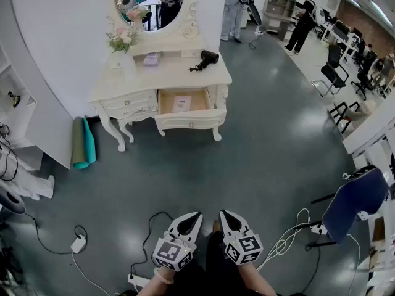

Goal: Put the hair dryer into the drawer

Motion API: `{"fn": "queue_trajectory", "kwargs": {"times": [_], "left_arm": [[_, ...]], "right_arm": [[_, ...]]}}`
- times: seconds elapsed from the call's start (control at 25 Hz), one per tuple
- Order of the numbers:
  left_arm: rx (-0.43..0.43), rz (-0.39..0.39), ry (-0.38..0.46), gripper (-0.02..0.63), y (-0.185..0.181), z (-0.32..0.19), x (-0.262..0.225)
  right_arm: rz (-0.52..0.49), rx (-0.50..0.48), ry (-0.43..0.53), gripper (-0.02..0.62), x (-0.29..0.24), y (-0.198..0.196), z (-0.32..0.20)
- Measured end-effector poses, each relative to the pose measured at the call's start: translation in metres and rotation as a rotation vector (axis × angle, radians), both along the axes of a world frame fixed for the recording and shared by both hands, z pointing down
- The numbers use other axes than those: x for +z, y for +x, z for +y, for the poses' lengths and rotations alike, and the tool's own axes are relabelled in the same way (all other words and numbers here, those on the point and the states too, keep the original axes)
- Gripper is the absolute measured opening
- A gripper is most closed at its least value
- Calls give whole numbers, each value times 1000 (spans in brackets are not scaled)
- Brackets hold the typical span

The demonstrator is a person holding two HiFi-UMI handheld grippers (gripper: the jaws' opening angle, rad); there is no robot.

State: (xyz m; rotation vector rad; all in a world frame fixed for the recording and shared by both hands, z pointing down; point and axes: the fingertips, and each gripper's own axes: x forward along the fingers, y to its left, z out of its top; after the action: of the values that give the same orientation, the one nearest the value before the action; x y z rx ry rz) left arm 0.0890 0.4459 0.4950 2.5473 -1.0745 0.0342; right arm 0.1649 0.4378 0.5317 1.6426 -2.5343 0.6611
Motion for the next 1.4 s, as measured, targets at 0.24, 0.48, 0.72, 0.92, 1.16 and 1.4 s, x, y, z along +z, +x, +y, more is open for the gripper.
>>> {"fn": "queue_trajectory", "kwargs": {"times": [0.24,0.48,0.72,0.92,1.16,1.4], "left_arm": [[17,-60,45,18,-44,73,-2],[-22,-50,46,18,-69,108,-10],[16,-67,46,18,-73,121,-15],[59,-73,57,18,-73,123,-15],[22,-49,18,18,-77,109,-14],[-34,-39,28,18,-76,64,-19]], "right_arm": [[-52,-2,37,25,-19,-53,75],[-70,-2,63,26,-34,-74,105],[-83,46,95,26,-48,-73,113],[-84,111,106,26,-48,-68,116],[-110,64,152,26,-57,-71,107],[-127,22,207,26,-72,-67,63]]}}
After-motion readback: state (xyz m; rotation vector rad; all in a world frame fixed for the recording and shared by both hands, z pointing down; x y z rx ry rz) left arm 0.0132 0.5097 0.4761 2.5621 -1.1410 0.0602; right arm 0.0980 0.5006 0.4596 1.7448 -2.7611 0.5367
